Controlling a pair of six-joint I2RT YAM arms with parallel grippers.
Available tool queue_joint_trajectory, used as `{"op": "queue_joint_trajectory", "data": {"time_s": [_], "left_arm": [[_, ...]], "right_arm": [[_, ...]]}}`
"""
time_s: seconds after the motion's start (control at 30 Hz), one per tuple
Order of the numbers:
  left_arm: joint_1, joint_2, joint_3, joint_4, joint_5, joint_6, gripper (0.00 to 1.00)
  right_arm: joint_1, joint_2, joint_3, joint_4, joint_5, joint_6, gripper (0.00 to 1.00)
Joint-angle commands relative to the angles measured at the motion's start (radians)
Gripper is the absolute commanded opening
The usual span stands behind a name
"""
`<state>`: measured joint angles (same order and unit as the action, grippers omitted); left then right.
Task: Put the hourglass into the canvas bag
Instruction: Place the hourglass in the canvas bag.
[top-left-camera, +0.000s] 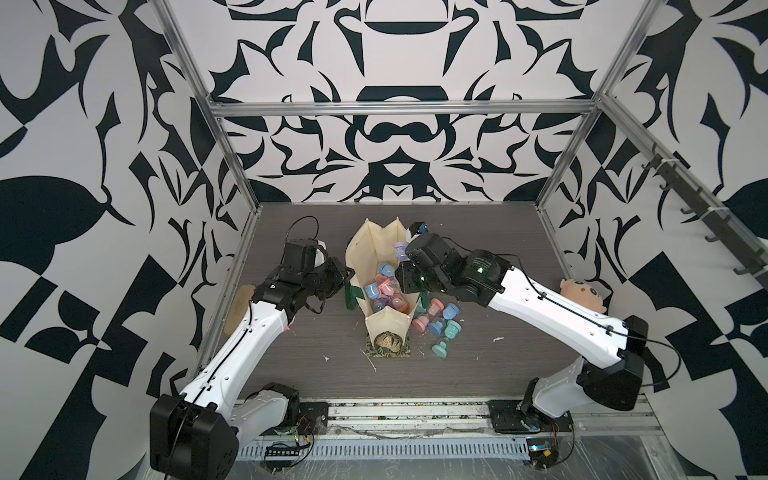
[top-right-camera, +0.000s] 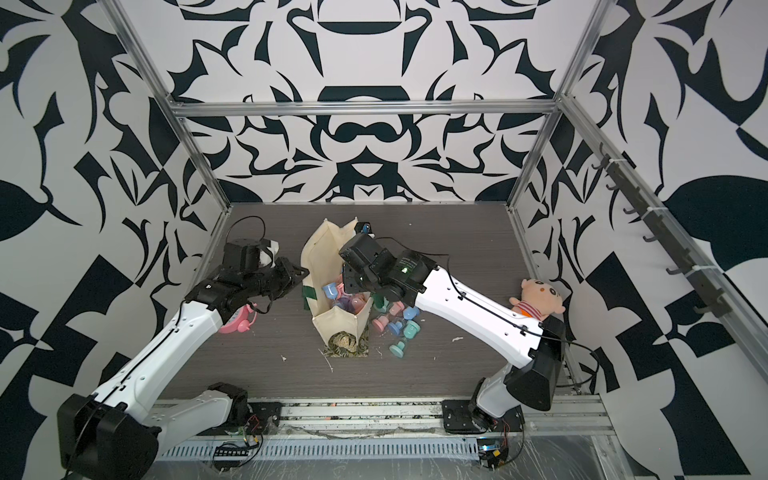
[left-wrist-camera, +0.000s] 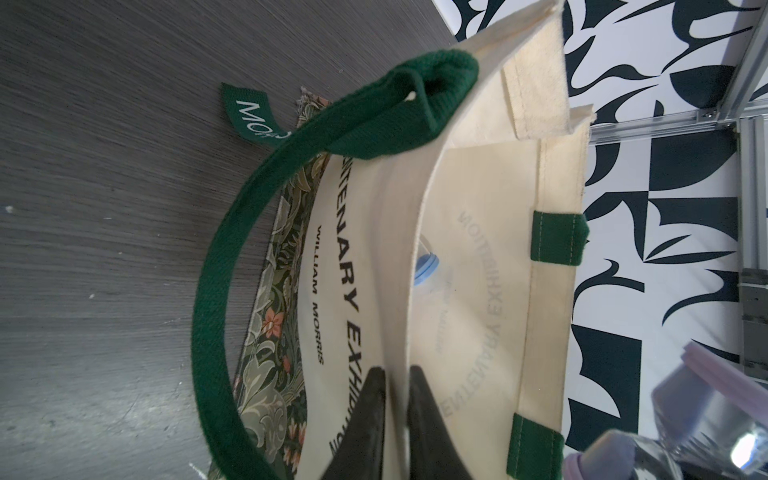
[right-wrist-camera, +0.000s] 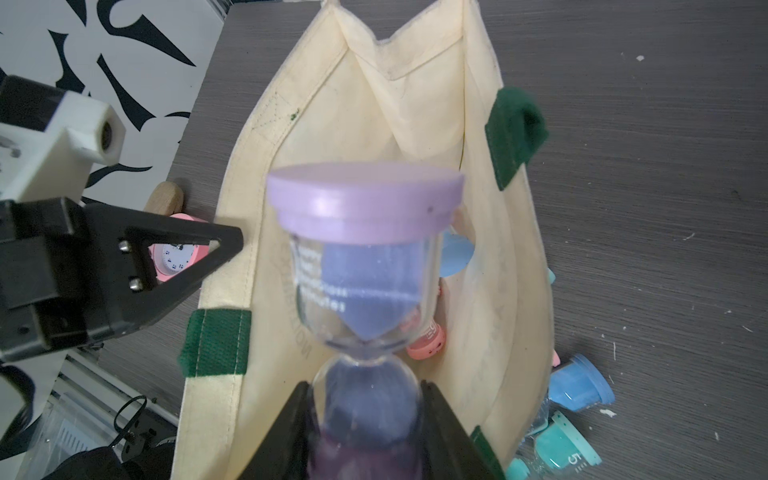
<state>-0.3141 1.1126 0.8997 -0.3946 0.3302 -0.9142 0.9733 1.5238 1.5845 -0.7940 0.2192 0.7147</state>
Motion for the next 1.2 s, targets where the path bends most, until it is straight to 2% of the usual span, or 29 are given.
{"op": "queue_joint_trajectory", "data": {"time_s": [0.0,0.43,0.87,1.13,1.17], "left_arm": [[0.004,0.009,0.043,-0.030,-0.002,0.024,0.15],[0.004,0.004,0.044,-0.036,0.000,0.032,0.13],[0.003,0.010,0.032,-0.031,0.004,0.039,0.11],[0.004,0.010,0.043,-0.041,0.009,0.049,0.07],[0.004,0.010,0.046,-0.043,0.009,0.051,0.07]], "right_arm": [[0.006,0.006,0.061,0.000,0.026,0.027,0.00],[0.003,0.168,0.202,-0.119,0.024,0.048,0.00],[-0.051,0.305,0.228,-0.169,-0.016,0.061,0.00],[-0.061,0.392,0.309,-0.227,0.009,0.072,0.00],[-0.065,0.403,0.318,-0.235,0.014,0.075,0.04]]}}
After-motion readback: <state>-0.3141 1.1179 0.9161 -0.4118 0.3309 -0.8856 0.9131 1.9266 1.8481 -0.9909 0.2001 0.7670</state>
